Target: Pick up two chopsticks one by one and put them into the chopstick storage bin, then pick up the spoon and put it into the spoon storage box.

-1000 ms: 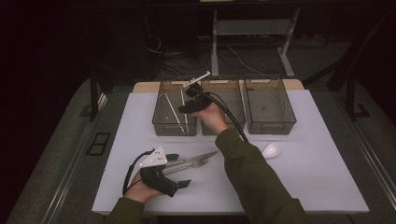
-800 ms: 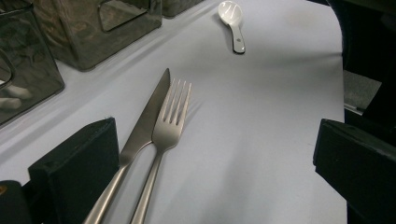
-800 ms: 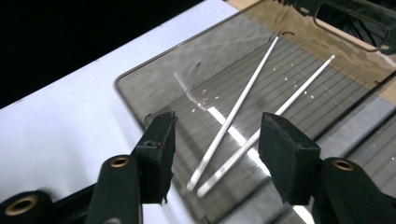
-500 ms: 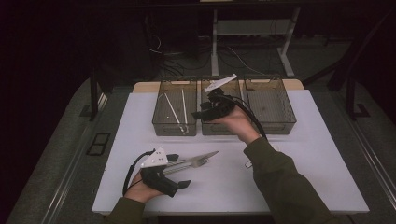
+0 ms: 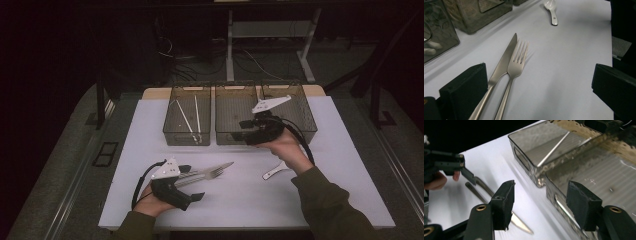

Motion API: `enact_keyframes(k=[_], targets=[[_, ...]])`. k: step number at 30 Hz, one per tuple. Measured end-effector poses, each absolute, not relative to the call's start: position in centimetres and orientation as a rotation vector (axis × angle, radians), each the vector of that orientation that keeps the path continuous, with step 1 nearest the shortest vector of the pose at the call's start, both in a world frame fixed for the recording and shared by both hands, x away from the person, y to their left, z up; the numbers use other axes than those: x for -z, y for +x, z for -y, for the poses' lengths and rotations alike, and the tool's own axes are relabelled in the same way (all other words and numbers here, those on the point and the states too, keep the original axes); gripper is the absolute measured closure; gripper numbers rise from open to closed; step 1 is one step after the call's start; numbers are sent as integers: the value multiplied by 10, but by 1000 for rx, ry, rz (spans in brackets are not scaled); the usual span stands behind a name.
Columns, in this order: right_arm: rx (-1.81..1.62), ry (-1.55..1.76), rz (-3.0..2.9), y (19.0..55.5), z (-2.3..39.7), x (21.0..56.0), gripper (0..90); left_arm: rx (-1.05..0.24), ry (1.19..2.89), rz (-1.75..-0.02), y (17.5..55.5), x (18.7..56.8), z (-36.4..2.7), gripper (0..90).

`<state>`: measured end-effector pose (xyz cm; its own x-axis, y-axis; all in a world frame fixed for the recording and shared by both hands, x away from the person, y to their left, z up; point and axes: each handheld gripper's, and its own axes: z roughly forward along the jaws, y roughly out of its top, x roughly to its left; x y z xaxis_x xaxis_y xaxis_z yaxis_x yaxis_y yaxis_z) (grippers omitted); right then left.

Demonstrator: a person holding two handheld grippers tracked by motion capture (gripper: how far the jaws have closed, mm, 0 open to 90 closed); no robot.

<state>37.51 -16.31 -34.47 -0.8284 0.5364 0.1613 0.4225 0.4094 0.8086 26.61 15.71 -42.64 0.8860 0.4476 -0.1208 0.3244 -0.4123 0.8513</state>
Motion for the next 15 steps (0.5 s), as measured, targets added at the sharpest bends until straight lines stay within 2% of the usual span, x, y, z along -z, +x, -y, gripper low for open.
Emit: enact_keyframes(k=[15], targets=[[-1346, 964, -2497, 345, 240, 369, 364, -157, 2030, -571, 267, 426, -159, 0]])
